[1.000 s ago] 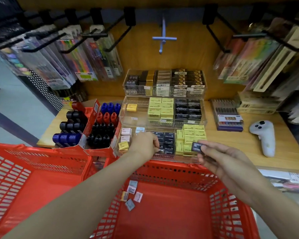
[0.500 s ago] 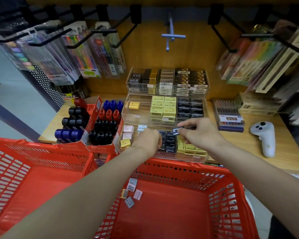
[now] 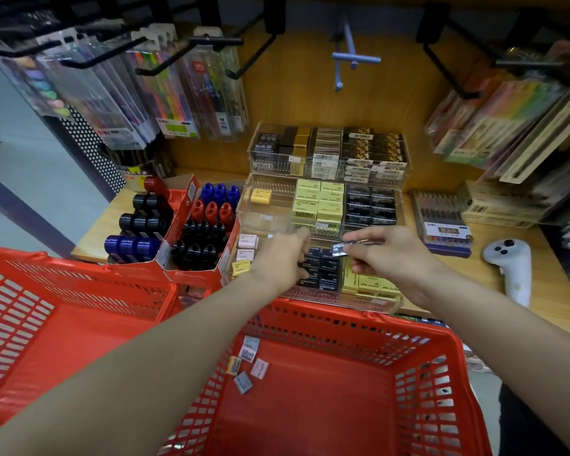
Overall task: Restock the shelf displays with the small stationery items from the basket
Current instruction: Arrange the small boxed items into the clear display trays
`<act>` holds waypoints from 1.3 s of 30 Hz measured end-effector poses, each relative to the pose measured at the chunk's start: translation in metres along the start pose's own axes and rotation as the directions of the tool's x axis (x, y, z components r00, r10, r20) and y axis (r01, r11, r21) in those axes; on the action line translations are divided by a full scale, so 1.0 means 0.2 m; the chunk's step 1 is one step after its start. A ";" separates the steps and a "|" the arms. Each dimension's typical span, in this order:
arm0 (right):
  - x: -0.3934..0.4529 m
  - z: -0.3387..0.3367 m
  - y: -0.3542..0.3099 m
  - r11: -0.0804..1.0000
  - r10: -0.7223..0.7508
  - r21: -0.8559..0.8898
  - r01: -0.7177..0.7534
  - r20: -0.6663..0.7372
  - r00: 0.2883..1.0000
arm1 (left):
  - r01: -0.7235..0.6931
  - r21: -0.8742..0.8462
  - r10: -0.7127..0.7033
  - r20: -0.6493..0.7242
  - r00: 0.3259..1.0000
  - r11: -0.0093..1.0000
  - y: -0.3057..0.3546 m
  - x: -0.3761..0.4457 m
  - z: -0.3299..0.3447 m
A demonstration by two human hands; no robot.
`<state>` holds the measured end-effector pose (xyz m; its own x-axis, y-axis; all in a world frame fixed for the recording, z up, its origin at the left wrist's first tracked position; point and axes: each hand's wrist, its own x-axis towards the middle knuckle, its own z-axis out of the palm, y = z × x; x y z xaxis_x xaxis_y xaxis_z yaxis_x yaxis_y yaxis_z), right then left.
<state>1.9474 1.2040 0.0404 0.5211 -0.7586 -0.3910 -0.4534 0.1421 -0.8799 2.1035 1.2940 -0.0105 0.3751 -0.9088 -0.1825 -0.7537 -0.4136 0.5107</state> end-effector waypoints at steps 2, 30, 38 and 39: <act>0.00 0.01 0.00 0.997 0.035 0.072 -0.037 0.019 0.999 | 0.084 -0.494 -0.049 0.082 0.995 0.865 0.00 -0.03 -0.04; 0.01 -0.20 0.10 0.718 -0.376 -0.648 0.255 -0.052 0.925 | 0.127 -0.204 -0.110 0.096 0.989 0.971 0.07 0.01 0.09; 0.01 -0.19 0.09 0.692 -0.426 -0.650 0.314 -0.017 0.905 | 0.075 -0.075 -0.065 0.122 0.990 0.994 0.11 0.03 0.08; 0.01 -0.18 0.09 0.701 -0.421 -0.640 0.316 -0.012 0.907 | 0.062 -0.042 -0.057 0.120 0.991 0.997 0.12 0.04 0.08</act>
<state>1.9132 1.1819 0.0330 0.6545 -0.7559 0.0189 -0.6154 -0.5470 -0.5674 2.0800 1.2768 -0.0132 0.3495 -0.8838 -0.3111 -0.7057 -0.4667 0.5330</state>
